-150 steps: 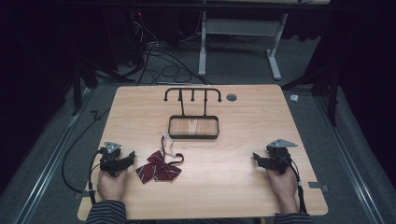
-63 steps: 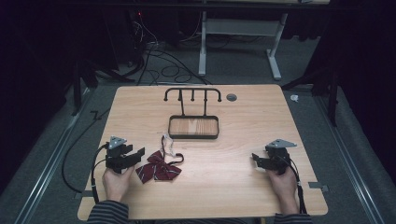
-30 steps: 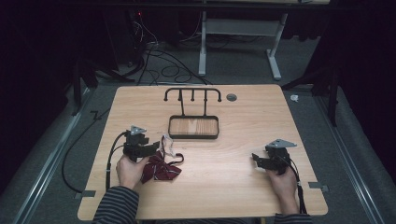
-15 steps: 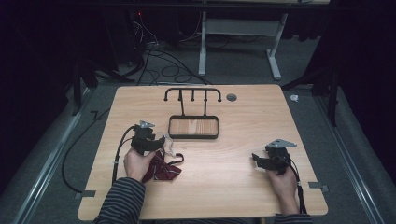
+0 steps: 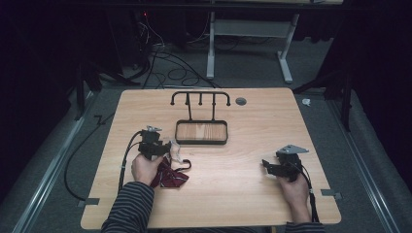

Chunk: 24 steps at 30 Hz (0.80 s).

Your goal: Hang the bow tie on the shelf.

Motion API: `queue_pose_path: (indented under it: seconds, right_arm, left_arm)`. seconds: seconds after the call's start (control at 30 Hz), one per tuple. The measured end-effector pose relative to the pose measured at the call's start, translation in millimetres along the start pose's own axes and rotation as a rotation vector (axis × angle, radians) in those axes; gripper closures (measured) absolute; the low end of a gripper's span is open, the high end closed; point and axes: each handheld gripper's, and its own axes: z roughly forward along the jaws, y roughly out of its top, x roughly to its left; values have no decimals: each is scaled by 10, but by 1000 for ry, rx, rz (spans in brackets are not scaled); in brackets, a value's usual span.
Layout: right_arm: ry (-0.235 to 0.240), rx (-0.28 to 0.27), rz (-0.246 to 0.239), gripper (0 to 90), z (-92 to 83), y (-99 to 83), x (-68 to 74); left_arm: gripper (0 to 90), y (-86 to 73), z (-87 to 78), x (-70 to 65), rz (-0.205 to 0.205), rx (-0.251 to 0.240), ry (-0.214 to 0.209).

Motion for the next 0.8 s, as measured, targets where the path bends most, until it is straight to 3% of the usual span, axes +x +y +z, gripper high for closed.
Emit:
queue_pose_path:
  seconds: [0.57,0.8]
  right_arm:
    - [0,0,0,318,0,0,0]
    - [0,0,0,318,0,0,0]
  left_arm:
    - [784,-29,95,-49,45,35,29]
    - [880,-30,97,-48,54,40,14]
